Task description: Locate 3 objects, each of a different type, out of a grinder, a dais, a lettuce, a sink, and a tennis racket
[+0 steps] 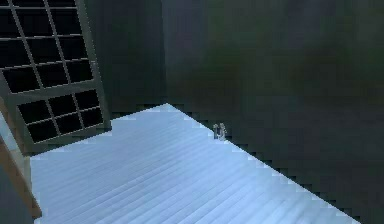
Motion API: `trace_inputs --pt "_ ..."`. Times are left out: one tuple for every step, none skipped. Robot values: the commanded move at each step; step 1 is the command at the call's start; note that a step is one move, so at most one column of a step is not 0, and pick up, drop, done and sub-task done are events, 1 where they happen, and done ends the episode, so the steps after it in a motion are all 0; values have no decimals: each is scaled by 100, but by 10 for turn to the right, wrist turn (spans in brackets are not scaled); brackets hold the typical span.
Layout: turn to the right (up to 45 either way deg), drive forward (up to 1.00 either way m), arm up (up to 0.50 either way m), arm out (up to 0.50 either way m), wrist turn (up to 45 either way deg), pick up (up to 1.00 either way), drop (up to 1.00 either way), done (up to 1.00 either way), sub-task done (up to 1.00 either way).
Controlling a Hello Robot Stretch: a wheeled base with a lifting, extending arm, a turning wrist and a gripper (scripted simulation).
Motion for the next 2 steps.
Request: trace_inputs --pt "-360 0 0 0 0 0 0 0 0" --pt "0 100 0 0 0 0 0 0 0"
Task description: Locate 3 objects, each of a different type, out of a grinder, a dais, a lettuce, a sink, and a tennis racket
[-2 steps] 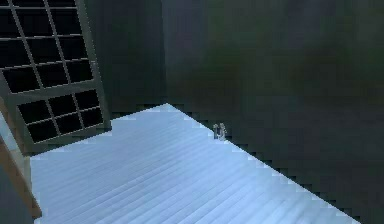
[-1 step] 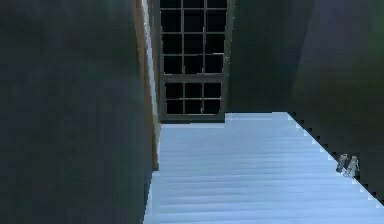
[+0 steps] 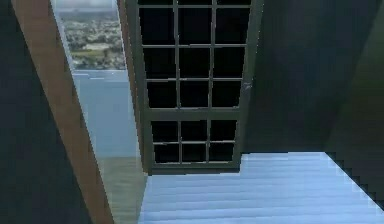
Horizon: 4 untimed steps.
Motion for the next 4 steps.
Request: trace_inputs --pt "-30 0 0 0 0 0 0 0 0" --pt "0 90 0 0 0 0 0 0 0" --pt "-450 0 0 0 0 0 0 0 0" --pt "-330 0 0 0 0 0 0 0 0"
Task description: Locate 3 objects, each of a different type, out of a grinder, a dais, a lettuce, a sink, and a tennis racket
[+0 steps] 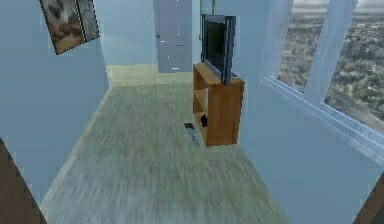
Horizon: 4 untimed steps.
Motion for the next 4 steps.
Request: trace_inputs --pt "0 55 0 0 0 0 0 0 0" --pt "-150 0 0 0 0 0 0 0 0" --pt "0 100 0 0 0 0 0 0 0" --pt "-120 0 0 0 0 0 0 0 0"
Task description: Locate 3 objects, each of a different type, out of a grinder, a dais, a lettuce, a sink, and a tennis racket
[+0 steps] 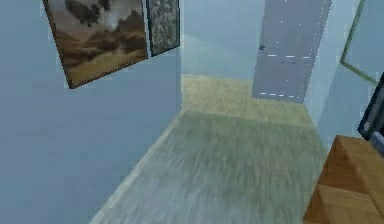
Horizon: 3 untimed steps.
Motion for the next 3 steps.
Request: trace_inputs --pt "0 5 0 0 0 0 0 0 0" --pt "60 0 0 0 0 0 0 0 0" --pt "0 100 0 0 0 0 0 0 0"
